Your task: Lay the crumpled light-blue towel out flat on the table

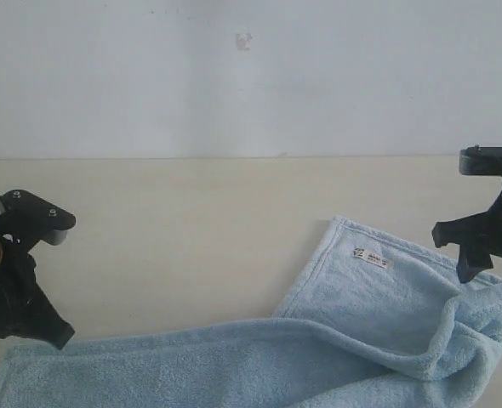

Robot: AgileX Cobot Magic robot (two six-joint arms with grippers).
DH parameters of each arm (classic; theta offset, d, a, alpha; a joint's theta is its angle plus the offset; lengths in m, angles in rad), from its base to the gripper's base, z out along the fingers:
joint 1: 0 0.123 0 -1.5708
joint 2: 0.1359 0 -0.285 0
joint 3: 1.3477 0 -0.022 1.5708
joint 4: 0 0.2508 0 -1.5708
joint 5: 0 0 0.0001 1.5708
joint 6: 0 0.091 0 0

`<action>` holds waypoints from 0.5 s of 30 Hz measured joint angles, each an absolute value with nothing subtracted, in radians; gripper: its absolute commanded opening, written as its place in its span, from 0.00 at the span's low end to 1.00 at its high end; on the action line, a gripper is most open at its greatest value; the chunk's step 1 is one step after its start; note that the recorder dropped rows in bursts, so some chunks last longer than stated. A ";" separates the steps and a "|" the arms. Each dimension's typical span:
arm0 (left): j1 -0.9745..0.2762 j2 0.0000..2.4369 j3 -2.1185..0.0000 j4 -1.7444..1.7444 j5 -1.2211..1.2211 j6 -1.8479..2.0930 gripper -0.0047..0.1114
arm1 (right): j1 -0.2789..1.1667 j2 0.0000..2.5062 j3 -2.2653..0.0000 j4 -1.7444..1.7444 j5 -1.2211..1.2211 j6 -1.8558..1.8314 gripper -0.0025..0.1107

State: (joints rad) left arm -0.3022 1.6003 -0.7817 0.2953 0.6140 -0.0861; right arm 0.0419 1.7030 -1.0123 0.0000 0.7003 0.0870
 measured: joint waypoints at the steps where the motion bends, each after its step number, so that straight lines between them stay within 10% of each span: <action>1: -0.302 1.600 -0.773 0.315 0.612 -0.086 0.09 | 0.040 1.703 -1.004 0.000 0.694 0.095 0.54; 10: -0.286 1.639 -0.727 0.375 0.604 -0.140 0.55 | -0.024 1.703 -0.959 -0.021 0.638 0.178 0.54; 15: -0.277 1.666 -0.727 0.375 0.574 -0.169 0.59 | -0.022 1.703 -0.957 -0.009 0.621 0.181 0.54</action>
State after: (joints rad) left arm -0.2769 1.6664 -0.7268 0.3751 0.5742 -0.1688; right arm -0.0222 1.7030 -0.9567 -0.0086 0.6206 0.1809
